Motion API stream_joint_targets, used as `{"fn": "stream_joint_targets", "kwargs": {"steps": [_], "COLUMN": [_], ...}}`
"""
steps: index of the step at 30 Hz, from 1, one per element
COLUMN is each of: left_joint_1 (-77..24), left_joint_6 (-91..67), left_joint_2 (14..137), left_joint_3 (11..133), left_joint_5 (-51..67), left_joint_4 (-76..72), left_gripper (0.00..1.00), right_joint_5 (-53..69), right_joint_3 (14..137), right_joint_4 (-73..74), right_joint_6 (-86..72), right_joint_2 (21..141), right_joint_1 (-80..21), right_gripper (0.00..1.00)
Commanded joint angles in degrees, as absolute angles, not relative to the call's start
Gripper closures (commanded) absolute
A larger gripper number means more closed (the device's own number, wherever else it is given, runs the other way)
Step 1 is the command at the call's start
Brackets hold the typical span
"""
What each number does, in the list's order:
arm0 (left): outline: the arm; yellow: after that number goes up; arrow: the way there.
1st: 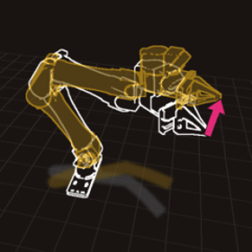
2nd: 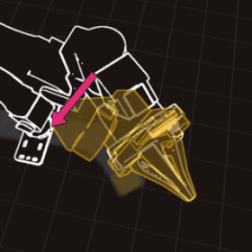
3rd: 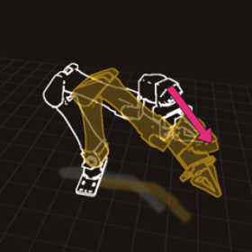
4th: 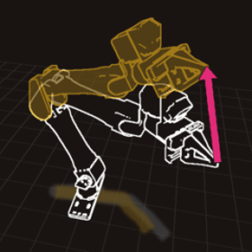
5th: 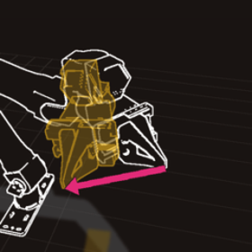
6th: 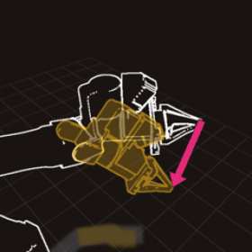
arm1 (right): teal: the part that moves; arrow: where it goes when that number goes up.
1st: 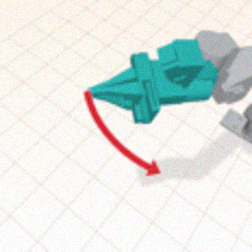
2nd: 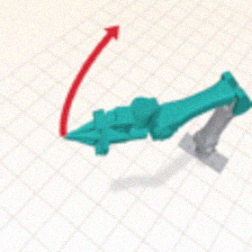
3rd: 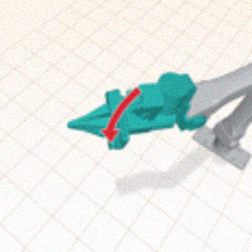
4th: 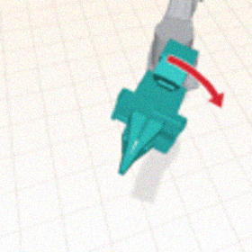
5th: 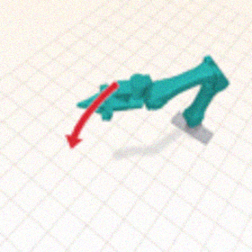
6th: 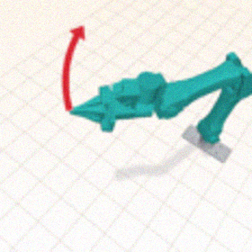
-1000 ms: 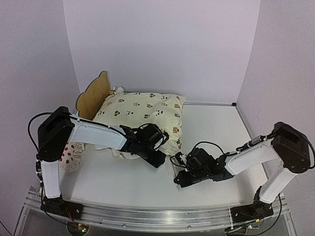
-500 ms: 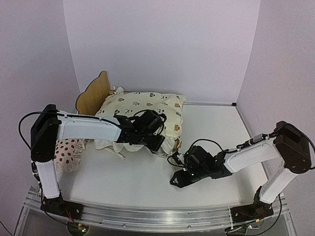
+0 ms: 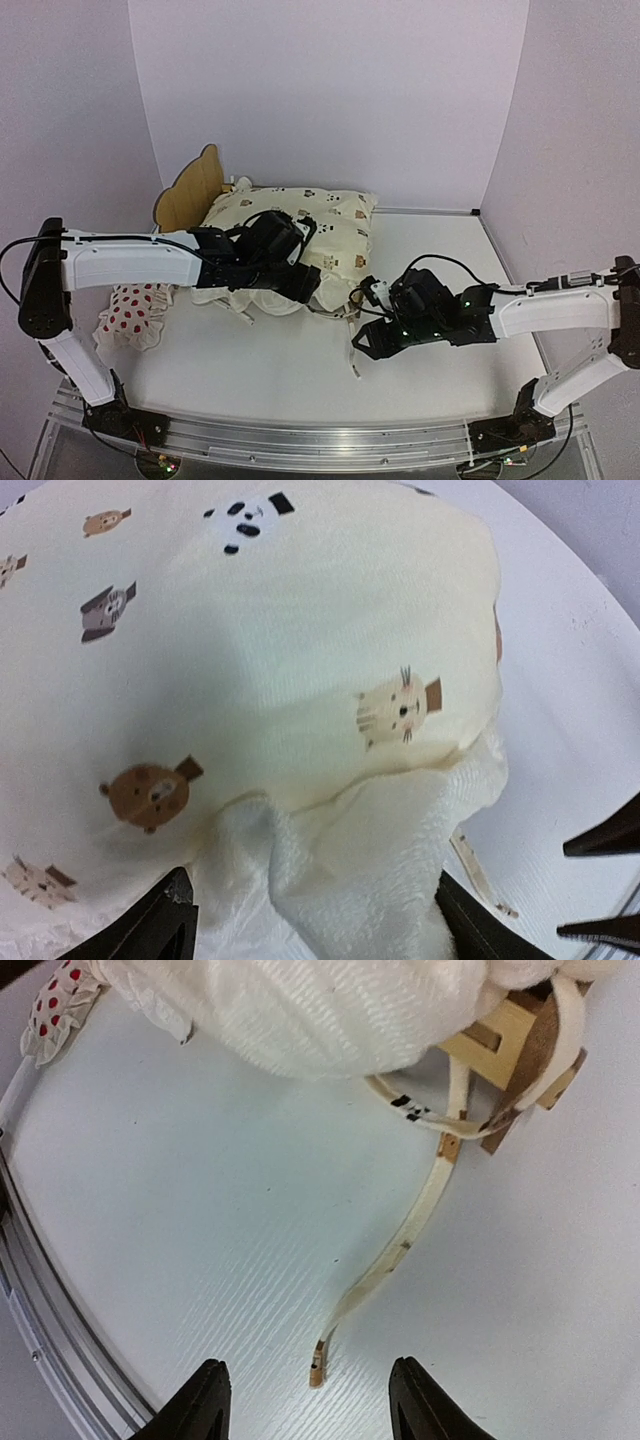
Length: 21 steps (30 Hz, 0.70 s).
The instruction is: Set up the pet bed
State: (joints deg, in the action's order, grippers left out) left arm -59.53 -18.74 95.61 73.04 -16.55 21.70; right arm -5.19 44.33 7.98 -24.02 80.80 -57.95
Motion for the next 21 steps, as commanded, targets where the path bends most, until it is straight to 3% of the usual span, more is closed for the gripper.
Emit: {"fn": "stream_joint_targets", "kwargs": {"steps": [1, 10, 21], "left_joint_1": [-61.6, -64.5, -65.0], "left_joint_6": [-23.1, -27.0, -27.7], "left_joint_2": [90.4, 90.2, 99.5], "left_joint_3": [68.3, 59.3, 60.6], "left_joint_5": [-14.0, -9.4, -8.8], "left_joint_4": [25.0, 18.0, 7.9], "left_gripper": [0.23, 0.3, 0.4], "right_joint_5": [-13.7, -12.3, -7.7], "right_joint_3": [46.0, 43.0, 43.0], "right_joint_4": [9.8, -0.2, -5.5], "right_joint_6": [-24.7, -31.8, -35.2], "right_joint_2": [80.1, 84.8, 92.1], "right_joint_1": [-58.1, -57.9, -57.3], "right_gripper": [0.49, 0.52, 0.53]}}
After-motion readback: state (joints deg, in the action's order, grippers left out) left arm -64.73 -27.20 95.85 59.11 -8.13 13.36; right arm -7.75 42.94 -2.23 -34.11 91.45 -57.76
